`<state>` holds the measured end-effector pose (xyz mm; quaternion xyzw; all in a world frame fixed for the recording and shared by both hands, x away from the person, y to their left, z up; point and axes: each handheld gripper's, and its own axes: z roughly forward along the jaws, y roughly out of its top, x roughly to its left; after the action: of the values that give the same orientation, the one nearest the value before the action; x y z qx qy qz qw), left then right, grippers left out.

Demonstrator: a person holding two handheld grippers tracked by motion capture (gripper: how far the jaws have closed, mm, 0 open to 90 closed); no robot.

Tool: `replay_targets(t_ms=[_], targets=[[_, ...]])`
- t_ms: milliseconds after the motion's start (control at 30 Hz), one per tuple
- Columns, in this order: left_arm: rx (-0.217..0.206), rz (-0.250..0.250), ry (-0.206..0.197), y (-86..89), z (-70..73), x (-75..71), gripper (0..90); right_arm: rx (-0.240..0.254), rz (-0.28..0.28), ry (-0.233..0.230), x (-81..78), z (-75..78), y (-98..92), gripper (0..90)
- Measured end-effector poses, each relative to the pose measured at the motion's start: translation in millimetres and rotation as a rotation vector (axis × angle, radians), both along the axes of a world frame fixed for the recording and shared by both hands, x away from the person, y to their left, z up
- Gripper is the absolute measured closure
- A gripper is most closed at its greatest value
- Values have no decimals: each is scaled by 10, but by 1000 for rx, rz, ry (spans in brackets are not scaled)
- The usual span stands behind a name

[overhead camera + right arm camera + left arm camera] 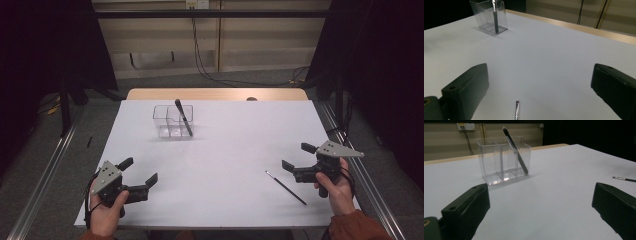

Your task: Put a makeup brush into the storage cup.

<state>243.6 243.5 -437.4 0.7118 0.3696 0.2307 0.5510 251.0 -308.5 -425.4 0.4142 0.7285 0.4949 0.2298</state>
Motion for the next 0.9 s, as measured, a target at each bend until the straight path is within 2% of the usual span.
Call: replay_targets(t_ms=[167, 233, 300, 467, 567, 700, 833, 900], targets=[[2, -14, 2, -27, 5, 5, 16, -48, 20, 53, 51, 37, -14, 24], [8, -14, -3, -19, 9, 3, 16, -50, 28, 73, 59, 37, -11, 26], [0, -9, -1, -16, 6, 4, 16, -72, 56, 117, 66, 48, -6, 26], [4, -14, 4, -21, 4, 2, 16, -114, 75, 170, 81, 87, -15, 40], [8, -18, 2, -24, 3, -1, 16, -128, 68, 229, 98, 105, -17, 38], [6, -14, 4, -20, -1, 3, 16, -145, 94, 310, 103, 112, -25, 40], [7, -14, 4, -20, 2, 2, 16, -176, 145, 350, 119, 93, -15, 102], [5, -13, 3, -19, 0, 2, 16, -222, 154, 352, 121, 81, 8, 129]])
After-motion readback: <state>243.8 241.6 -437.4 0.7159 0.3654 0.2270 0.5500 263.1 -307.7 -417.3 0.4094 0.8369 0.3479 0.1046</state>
